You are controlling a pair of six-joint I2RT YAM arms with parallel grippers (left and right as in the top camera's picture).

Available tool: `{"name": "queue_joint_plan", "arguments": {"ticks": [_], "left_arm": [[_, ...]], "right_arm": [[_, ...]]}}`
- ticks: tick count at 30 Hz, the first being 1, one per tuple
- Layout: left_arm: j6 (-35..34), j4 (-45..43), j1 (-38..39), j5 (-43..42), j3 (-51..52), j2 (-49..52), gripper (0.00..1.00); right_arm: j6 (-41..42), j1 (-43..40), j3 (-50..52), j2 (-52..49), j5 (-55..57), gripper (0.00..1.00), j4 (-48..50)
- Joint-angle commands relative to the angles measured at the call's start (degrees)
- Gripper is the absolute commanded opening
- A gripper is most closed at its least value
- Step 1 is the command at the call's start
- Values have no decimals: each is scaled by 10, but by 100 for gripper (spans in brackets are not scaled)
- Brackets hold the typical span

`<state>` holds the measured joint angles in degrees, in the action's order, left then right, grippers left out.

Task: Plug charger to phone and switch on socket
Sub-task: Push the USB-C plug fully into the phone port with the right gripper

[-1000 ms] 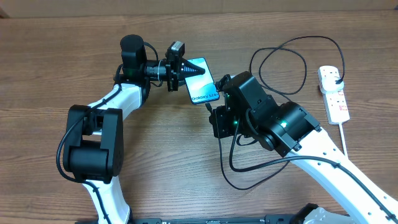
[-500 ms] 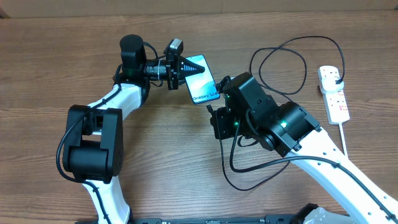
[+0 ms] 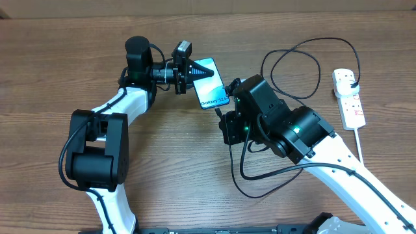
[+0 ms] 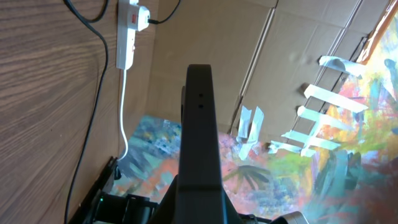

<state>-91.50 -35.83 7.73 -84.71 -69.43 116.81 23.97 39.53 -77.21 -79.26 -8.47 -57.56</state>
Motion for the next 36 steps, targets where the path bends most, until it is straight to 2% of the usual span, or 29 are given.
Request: {"name": "queue_joint_plan", "arguments": {"ticks": [1, 36], "left_arm": [[-20, -4, -5, -23, -15, 1, 4], [-35, -5, -2, -50, -15, 1, 4]], "right_arm": [[-3, 3, 2, 0, 10, 4, 5], [-18, 3, 2, -24, 34, 4, 46]]}}
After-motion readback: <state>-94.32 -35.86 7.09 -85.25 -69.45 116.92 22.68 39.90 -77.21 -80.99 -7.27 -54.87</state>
